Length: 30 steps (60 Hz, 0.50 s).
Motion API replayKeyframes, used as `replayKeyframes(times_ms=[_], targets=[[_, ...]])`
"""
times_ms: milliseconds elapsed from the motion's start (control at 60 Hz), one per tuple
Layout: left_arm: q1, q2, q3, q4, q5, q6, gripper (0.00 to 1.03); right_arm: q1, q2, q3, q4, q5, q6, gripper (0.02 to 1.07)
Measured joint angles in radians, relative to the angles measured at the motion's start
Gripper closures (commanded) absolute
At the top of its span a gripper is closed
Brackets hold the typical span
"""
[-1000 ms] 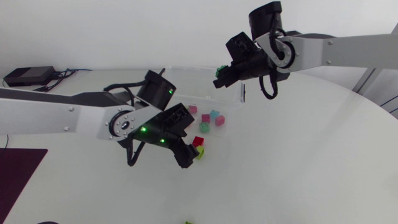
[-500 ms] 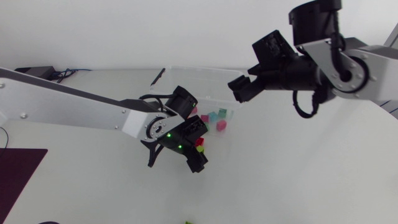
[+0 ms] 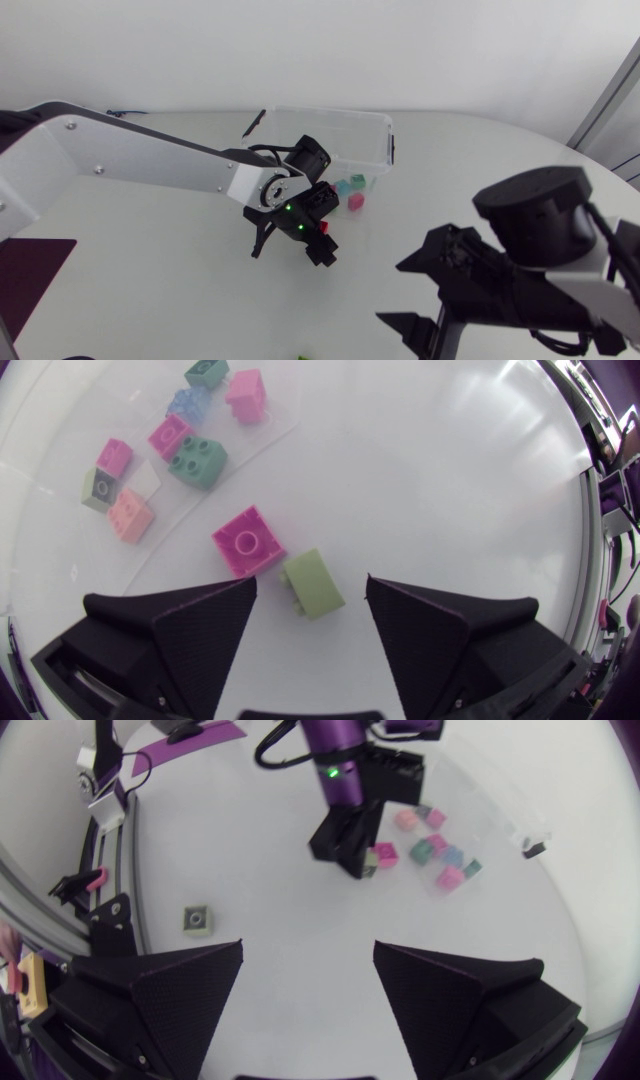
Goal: Pick up the duplo bricks and place them in the container
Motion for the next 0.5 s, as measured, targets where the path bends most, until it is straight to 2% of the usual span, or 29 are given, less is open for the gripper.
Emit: replayKeyframes(times_ms=[183,500], targets=[[0.002,0.059,0.07,-0.09,-0.001,-0.015,0.8,0.066,0.044,-0.025,-0.04,-0.044,0.0,0.12],[0.001,0.084,0.082,-0.1,-0.003,-0.022,0.87,0.24,0.211,-0.025,-0.044,-0.061,0.0,0.12]])
